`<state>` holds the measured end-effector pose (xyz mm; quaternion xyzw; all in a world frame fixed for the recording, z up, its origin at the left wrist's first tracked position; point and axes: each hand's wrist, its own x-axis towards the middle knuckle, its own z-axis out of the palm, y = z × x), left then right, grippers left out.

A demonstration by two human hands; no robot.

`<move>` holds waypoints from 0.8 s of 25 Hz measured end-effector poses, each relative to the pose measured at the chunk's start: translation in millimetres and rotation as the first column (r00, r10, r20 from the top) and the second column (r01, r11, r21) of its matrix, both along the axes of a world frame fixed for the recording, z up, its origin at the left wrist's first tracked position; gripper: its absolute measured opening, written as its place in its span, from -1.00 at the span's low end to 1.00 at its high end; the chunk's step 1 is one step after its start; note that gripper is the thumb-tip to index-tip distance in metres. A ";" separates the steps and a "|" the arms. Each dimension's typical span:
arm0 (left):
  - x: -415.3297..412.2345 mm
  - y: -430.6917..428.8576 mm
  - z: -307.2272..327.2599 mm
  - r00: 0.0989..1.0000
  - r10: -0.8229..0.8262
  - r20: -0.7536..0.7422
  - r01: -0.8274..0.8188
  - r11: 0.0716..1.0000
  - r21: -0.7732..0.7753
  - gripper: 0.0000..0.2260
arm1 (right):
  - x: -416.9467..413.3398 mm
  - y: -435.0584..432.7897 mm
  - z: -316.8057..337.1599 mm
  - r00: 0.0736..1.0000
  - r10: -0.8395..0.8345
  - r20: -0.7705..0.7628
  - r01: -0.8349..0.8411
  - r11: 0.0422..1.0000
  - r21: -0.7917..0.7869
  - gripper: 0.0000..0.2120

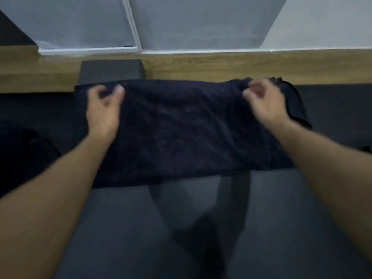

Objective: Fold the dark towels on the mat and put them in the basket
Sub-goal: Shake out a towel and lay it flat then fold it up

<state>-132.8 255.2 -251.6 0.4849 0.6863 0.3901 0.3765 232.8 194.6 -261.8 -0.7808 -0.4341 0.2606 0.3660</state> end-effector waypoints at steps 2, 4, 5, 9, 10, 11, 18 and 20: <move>-1.8 -66.6 -28.8 0.804 -0.488 -0.341 0.469 0.872 -0.142 -0.36 | -28.1 -69.5 -22.0 0.913 0.367 0.176 -0.335 0.924 -0.187 -0.51; -16.6 -115.5 -47.9 0.434 -0.702 -0.565 0.651 0.678 -0.342 -0.21 | -33.5 -120.0 -34.4 0.737 0.607 0.297 -0.481 0.780 -0.401 -0.27; -26.2 -131.6 -53.3 0.302 -0.690 -0.657 0.662 0.648 -0.376 -0.21 | -27.0 -134.5 -41.6 0.654 0.665 0.361 -0.482 0.734 -0.479 -0.22; -49.1 -137.4 -52.0 0.235 -0.492 -0.839 0.546 0.781 -0.305 -0.56 | -4.4 -137.3 -32.2 0.501 0.639 0.584 -0.295 0.760 -0.579 -0.52; -50.9 -134.0 -44.3 0.252 -0.462 -0.850 0.506 0.812 -0.291 -0.67 | -1.7 -135.7 -28.4 0.482 0.638 0.601 -0.261 0.759 -0.597 -0.60; -52.8 -133.8 -36.3 0.285 -0.438 -0.853 0.481 0.835 -0.268 -0.74 | -0.5 -137.7 -21.9 0.473 0.620 0.626 -0.243 0.775 -0.583 -0.67; -98.8 -290.0 -12.1 0.146 -0.745 -0.651 0.363 0.652 -0.666 -0.48 | -39.4 -282.5 20.3 0.456 0.870 0.188 -0.441 0.404 -0.802 -0.68; -96.3 -319.9 -2.6 0.128 -0.833 -0.538 0.208 0.553 -0.807 -0.52 | -49.4 -308.9 26.5 0.565 0.825 -0.015 -0.445 0.290 -0.847 -0.68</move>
